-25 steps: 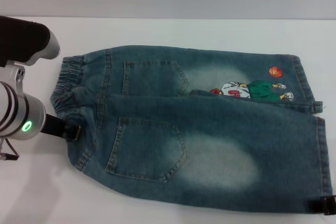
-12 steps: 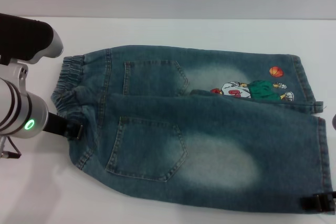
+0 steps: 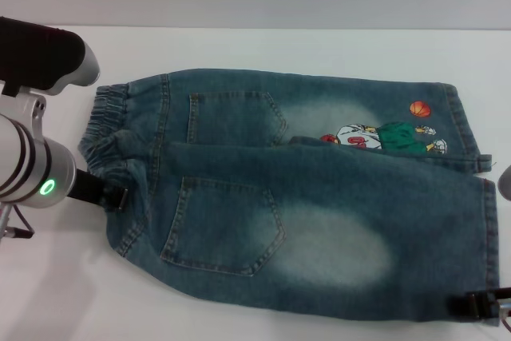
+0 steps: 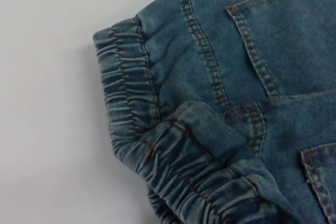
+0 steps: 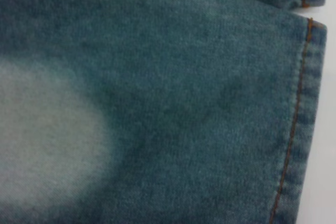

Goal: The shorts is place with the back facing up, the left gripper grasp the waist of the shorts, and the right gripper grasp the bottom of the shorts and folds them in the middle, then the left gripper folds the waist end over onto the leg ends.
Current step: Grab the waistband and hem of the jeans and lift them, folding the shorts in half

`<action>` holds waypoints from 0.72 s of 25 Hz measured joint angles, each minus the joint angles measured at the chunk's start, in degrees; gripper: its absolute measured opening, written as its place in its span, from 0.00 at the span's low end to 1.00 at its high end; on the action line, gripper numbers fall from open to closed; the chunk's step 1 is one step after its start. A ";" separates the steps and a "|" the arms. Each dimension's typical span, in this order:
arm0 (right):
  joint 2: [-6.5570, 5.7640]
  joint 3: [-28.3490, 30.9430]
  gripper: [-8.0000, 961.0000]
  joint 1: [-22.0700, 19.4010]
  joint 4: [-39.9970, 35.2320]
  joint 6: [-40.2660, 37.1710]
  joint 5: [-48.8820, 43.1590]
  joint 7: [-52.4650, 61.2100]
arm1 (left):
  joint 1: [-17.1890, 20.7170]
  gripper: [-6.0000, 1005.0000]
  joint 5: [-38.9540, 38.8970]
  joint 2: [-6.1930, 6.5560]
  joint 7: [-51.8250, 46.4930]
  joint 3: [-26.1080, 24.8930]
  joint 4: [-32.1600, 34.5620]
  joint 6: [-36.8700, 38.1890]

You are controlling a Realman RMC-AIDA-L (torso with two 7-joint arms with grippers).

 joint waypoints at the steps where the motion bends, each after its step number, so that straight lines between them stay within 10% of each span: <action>1: 0.03 -0.04 0.62 0.07 -0.03 0.10 0.02 0.00 | 0.00 0.23 0.00 0.00 0.00 0.00 0.00 0.00; 18: -0.37 -0.07 0.46 3.10 -2.18 0.99 4.81 -2.33 | -0.75 0.23 -0.10 0.07 0.31 0.09 0.86 0.76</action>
